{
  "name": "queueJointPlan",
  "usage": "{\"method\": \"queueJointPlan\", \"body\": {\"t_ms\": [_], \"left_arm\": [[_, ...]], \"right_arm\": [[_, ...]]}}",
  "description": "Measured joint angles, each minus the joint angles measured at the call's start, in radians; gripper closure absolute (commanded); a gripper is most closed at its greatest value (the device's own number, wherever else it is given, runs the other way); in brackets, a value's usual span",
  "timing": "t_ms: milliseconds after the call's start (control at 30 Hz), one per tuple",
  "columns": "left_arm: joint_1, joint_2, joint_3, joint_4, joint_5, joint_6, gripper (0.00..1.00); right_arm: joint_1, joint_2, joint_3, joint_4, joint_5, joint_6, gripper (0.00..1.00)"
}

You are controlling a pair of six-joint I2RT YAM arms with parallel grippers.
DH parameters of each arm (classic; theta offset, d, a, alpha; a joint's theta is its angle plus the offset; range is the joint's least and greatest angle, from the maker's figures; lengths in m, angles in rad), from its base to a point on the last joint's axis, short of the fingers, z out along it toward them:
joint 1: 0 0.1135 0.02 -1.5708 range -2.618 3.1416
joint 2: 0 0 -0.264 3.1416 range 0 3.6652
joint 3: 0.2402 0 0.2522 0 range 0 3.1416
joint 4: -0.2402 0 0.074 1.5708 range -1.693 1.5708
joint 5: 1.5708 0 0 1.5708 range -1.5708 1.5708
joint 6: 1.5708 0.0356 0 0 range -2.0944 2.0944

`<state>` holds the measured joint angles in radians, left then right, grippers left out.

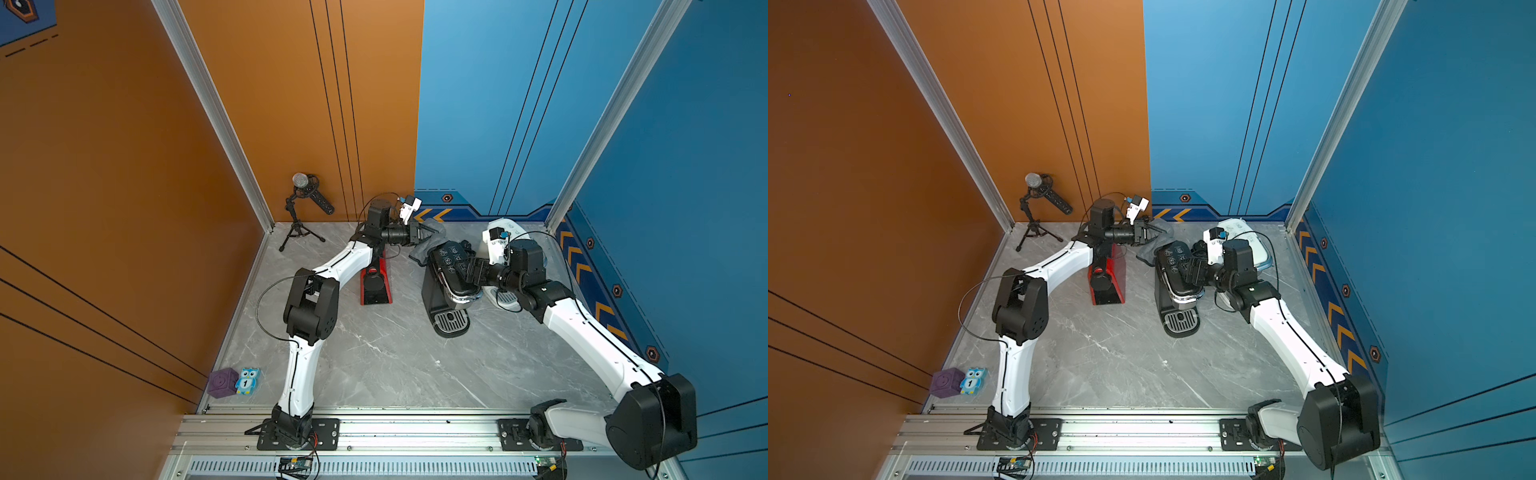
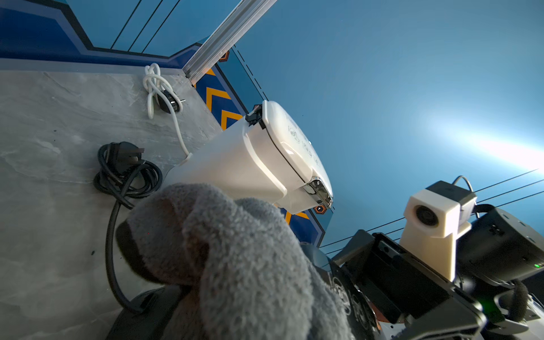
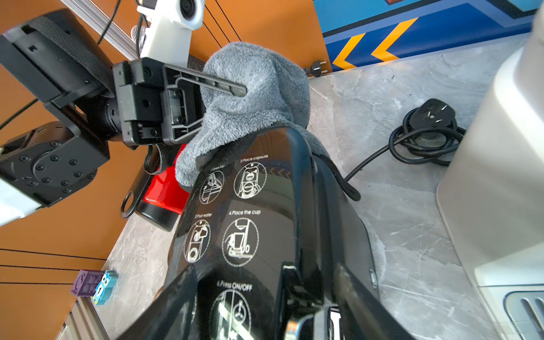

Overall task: Wipe the surface of a coffee machine
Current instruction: Wipe the dirt from the surface of the coffee machine.

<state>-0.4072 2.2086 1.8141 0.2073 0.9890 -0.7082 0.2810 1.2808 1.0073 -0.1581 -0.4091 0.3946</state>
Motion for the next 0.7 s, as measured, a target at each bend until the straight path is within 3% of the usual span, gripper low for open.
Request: {"method": "queueJointPlan", "body": {"t_ms": [100, 333, 700], "left_arm": [[-0.006, 0.015, 0.011, -0.062, -0.018, 0.045, 1.0], [-0.064, 0.021, 0.08, -0.356, -0.127, 0.287, 1.0], [-0.161, 0.02, -0.051, -0.481, -0.232, 0.384, 1.0]], "right_arm": [[0.0, 0.0, 0.003, -0.007, -0.003, -0.003, 0.26], [-0.006, 0.0, 0.013, -0.029, -0.006, -0.006, 0.26], [-0.008, 0.0, 0.019, -0.057, -0.006, -0.021, 0.26]]}}
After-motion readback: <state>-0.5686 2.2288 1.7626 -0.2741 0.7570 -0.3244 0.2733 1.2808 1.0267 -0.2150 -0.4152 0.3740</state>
